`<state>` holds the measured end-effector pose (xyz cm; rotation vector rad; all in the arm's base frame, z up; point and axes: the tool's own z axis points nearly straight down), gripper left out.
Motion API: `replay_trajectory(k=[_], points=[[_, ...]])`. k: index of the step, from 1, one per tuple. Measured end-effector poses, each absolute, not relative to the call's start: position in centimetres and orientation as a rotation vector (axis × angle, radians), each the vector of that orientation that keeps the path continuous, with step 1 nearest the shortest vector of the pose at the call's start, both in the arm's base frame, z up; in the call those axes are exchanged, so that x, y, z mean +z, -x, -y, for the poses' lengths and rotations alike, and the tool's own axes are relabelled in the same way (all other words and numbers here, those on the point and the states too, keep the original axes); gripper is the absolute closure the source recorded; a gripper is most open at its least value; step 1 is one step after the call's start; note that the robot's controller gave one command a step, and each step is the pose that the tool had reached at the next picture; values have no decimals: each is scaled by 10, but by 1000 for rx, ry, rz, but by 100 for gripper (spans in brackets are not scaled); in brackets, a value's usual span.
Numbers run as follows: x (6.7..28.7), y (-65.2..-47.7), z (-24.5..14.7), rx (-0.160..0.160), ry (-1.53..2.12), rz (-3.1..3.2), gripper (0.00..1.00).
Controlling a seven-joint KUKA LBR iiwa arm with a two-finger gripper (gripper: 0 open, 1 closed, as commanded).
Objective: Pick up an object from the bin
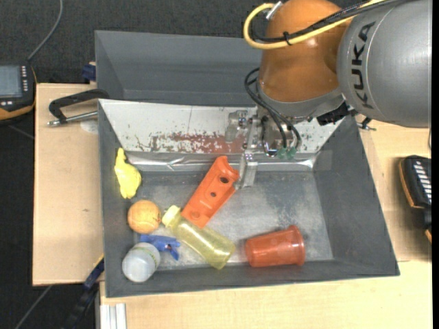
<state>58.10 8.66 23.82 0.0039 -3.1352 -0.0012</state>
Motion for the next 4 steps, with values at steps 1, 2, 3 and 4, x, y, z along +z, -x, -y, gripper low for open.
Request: replay_trajectory(k=[1, 2, 3, 4], points=[[243, -582, -86, -3, -1, 3144, 0], [194, -553, -85, -4, 19, 3146, 0], [160, -546, -114, -2, -161, 3136, 0], [143, -549, -123, -8, -184, 3139, 0]])
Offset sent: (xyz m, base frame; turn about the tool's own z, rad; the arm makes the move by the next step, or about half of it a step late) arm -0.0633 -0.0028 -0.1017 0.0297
